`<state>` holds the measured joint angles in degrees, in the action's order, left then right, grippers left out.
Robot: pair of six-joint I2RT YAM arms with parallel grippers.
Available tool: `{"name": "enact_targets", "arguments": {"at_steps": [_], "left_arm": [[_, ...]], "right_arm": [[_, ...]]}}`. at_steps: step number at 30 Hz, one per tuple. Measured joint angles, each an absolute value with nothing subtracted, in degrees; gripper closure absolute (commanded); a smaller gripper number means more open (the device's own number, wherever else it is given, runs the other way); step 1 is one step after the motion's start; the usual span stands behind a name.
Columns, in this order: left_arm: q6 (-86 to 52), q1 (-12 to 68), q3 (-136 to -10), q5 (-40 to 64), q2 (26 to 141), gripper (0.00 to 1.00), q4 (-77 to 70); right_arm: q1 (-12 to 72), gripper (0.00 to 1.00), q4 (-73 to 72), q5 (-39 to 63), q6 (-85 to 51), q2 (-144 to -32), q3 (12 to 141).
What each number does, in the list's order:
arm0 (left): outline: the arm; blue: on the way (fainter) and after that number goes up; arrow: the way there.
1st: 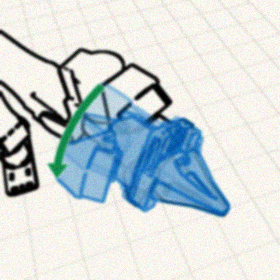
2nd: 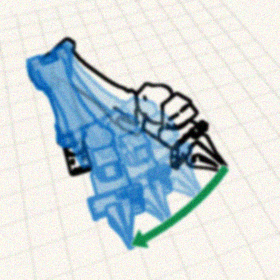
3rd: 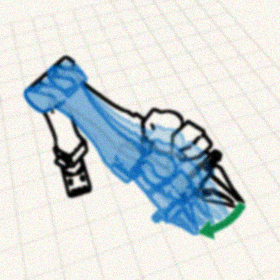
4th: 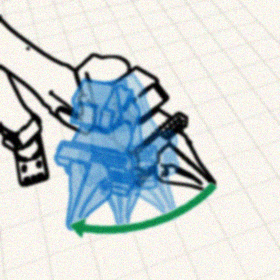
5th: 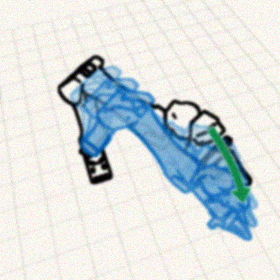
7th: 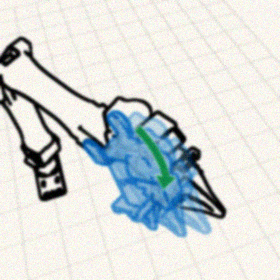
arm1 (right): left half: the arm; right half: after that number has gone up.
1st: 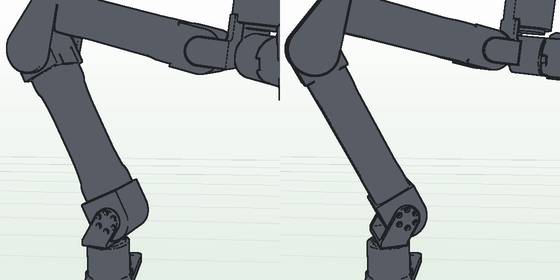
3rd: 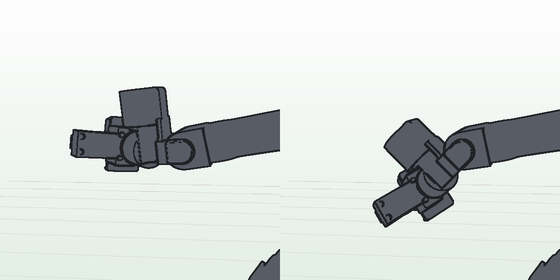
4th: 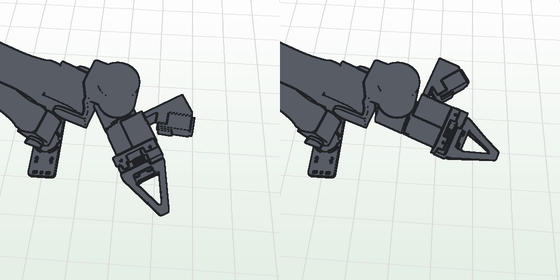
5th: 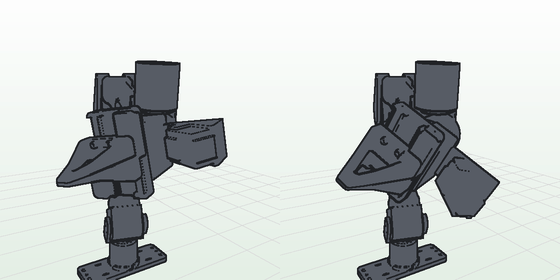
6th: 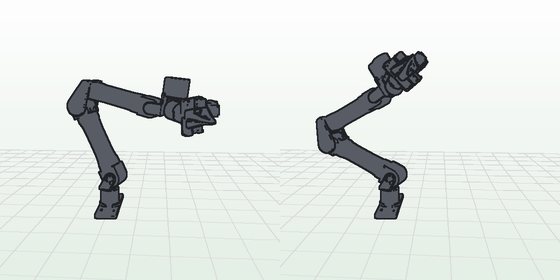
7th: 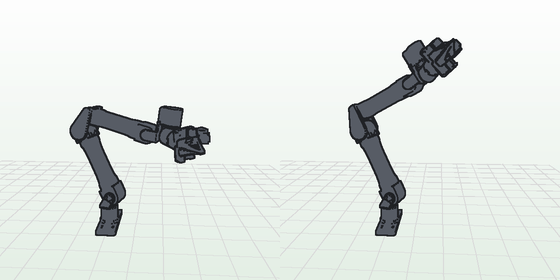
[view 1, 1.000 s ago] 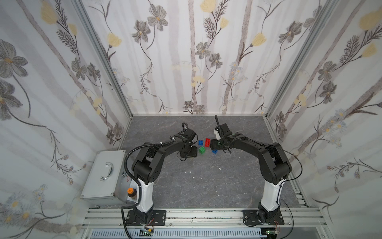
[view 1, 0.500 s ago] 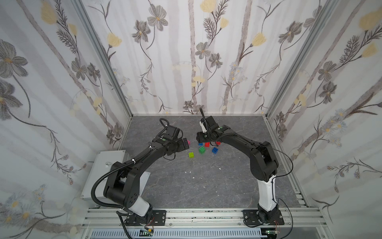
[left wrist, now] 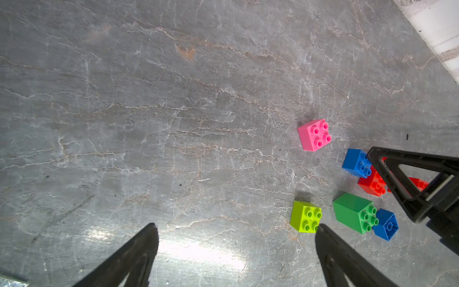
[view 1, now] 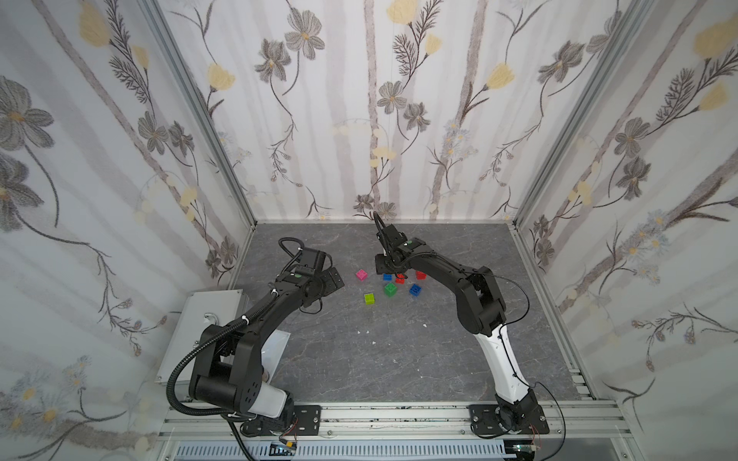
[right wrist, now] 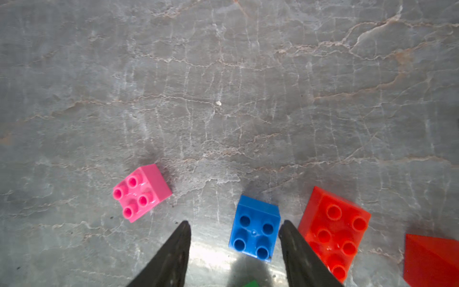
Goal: Assemble the number 4 with lego
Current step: Pick up the lego brick from the center of the board.
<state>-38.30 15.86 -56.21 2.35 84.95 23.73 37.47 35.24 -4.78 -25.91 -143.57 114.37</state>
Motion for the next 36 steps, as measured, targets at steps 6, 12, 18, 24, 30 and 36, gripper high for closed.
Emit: {"name": "enact_targets", "arguments": {"at_steps": [6,12,18,24,30,36], "left_arm": [[-38.06,15.64,-56.12,3.86,86.8,0.0,23.09],[-38.09,15.64,-56.12,4.75,87.59,0.0,22.55],[-38.09,15.64,-56.07,5.28,87.77,0.0,22.5],[-38.11,15.64,-55.83,5.67,88.03,0.0,22.5],[-38.09,15.64,-55.75,5.74,88.33,0.0,22.48],[-38.09,15.64,-55.75,6.59,89.56,0.0,22.46]], "right_arm": [[37.56,0.45,36.49,-5.06,-25.89,-145.23,115.04],[37.54,0.52,37.43,-5.58,-25.85,-146.56,116.14],[37.54,0.59,37.56,-6.13,-25.23,-146.71,116.88],[37.58,0.57,38.04,-6.09,-24.36,-147.26,117.01],[37.93,0.66,39.68,-6.11,-24.16,-148.22,118.74],[38.17,0.73,40.4,-5.96,-24.14,-147.7,119.0]]}}
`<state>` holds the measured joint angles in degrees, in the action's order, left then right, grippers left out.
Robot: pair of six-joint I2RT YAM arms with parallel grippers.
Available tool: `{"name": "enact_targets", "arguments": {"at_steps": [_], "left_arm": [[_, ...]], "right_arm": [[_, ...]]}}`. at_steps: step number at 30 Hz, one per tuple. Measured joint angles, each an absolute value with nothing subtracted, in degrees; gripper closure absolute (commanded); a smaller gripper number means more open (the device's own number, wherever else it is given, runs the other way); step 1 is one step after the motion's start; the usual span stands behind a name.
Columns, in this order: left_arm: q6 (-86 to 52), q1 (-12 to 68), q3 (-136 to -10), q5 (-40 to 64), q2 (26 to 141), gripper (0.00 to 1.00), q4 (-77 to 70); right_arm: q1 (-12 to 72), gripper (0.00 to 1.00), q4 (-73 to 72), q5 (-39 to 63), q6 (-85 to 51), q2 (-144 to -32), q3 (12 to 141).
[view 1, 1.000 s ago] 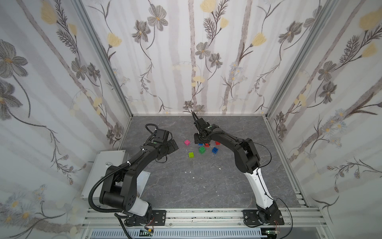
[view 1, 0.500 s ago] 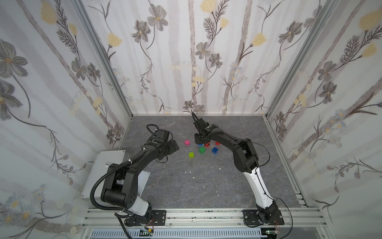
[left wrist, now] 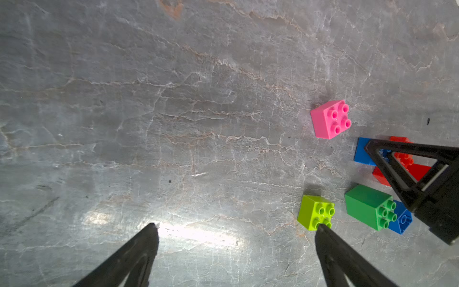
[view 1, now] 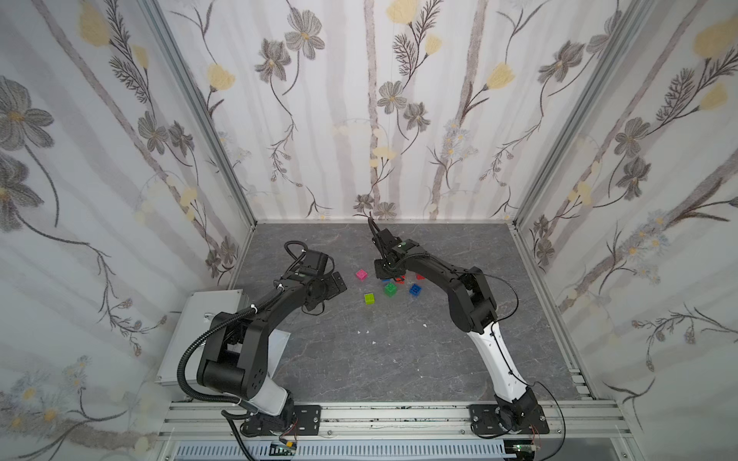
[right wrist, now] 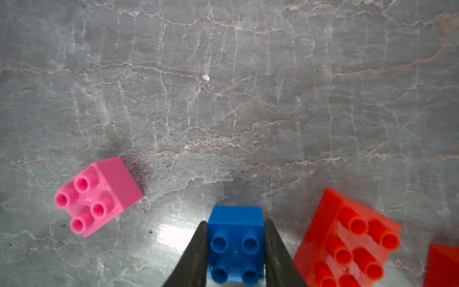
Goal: Assemble the number 4 with lego
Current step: Pick up the lego brick from the center of the board, then assemble the lego brick with the lego brick.
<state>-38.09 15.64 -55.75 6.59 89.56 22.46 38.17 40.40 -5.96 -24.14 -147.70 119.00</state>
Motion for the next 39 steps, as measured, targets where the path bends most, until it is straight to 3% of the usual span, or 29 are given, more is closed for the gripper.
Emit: {"name": "enact_targets", "arguments": {"at_steps": [4,12,22,39], "left_arm": [[-37.71,15.64,-56.71,9.72,91.72,0.0,23.14],[-37.1,11.62,-55.44,19.16,92.12,0.0,25.58],[-37.63,3.84,-51.35,17.96,83.44,0.0,28.86],[-34.44,2.35,-50.74,21.76,83.53,0.0,28.47]], "right_arm": [[39.59,0.77,40.6,-6.11,-23.16,-143.83,119.0],[47.03,1.0,39.48,-6.15,-23.64,-135.31,112.07],[52.86,1.0,39.7,-7.18,-32.42,-136.22,109.08],[50.78,1.0,40.07,-10.11,-33.15,-137.29,108.31]]}}
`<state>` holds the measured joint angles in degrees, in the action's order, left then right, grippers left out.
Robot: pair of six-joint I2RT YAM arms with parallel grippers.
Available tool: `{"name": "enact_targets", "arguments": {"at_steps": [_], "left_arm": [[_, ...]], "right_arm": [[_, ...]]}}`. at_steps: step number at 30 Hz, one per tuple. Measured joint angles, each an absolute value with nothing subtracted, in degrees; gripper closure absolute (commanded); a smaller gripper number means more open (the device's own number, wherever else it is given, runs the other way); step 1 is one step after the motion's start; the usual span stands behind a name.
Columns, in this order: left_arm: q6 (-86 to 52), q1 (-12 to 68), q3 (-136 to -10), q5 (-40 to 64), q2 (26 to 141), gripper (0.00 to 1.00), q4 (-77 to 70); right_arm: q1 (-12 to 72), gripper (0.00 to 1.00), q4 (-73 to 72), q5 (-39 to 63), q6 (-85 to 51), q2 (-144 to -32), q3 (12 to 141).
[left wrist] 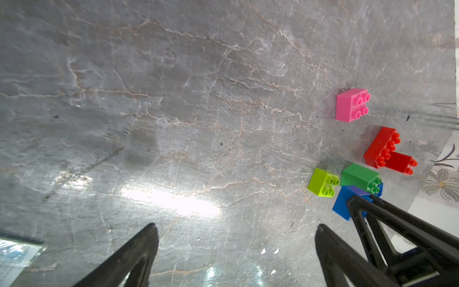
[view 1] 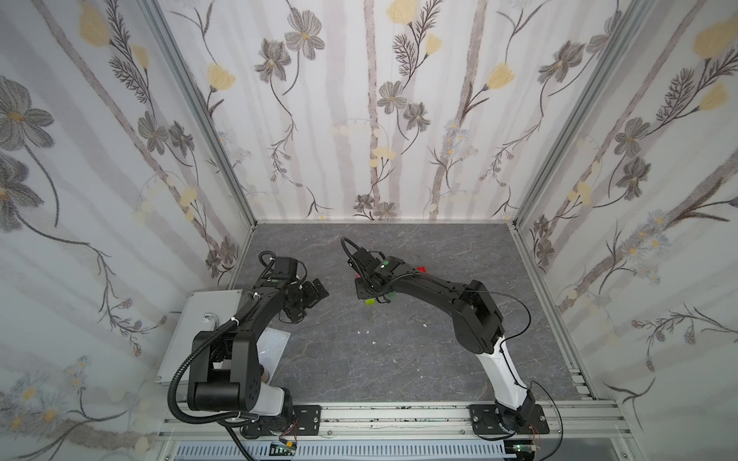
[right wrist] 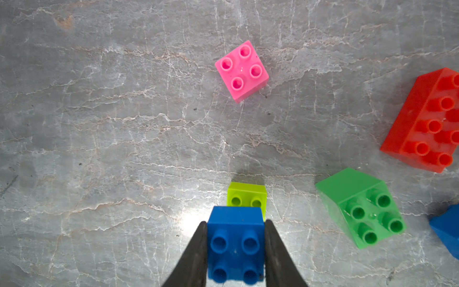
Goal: Assemble the number 4 with lego
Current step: Assemble the lego brick with the lego brick.
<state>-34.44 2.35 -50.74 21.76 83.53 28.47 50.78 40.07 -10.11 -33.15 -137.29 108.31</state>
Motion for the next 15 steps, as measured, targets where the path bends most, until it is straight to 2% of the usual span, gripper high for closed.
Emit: {"name": "enact_targets", "arguments": {"at_steps": [15], "left_arm": [[-33.41,2.31,-50.72,22.68,84.51,0.0,28.45]], "right_arm": [[50.19,1.0,39.03,-8.97,-31.88,-138.19,107.22]]}}
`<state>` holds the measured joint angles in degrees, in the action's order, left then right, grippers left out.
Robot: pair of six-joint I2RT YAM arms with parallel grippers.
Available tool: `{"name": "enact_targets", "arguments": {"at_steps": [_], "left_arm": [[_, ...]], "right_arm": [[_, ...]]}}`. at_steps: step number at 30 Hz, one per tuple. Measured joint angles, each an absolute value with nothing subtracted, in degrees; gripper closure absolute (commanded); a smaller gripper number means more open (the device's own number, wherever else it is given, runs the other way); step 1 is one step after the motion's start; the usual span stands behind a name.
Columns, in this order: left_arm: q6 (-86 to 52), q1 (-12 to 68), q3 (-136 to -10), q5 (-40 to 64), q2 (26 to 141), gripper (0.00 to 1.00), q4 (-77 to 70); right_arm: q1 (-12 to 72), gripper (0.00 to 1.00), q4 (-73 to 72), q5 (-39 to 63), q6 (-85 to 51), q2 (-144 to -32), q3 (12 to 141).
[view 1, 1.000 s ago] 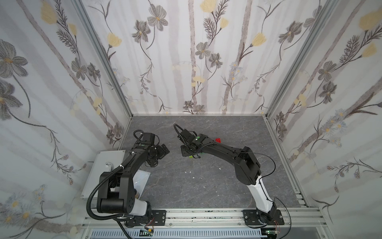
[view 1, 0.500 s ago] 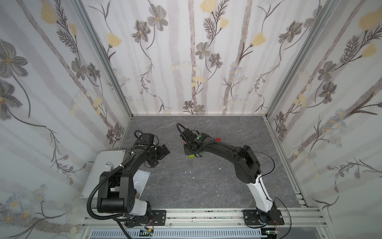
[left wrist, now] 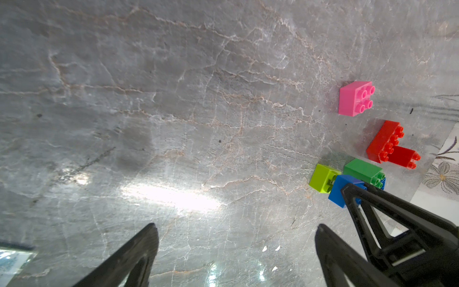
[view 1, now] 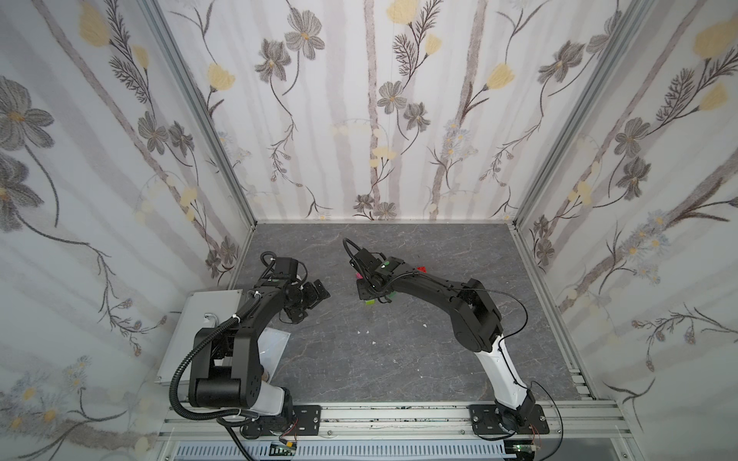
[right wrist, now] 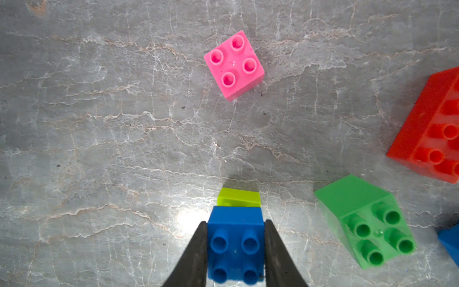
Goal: Assemble the number 4 with lego
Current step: Assemble the lego brick with the lego brick.
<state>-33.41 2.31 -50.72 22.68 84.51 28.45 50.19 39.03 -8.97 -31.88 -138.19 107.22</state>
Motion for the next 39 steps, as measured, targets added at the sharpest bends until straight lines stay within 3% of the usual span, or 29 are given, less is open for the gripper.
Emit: {"name": "enact_targets", "arguments": {"at_steps": [23,39], "left_arm": [[-33.43,2.31,-49.67,23.38,84.12,0.0,27.29],[-33.41,5.17,-50.26,22.55,85.3,0.0,27.35]], "right_arm": [[50.57,1.0,37.52,-8.88,-34.24,-139.9,106.94],[49.91,1.0,26.02,-10.04,-34.02,-135.59,95.11]]}}
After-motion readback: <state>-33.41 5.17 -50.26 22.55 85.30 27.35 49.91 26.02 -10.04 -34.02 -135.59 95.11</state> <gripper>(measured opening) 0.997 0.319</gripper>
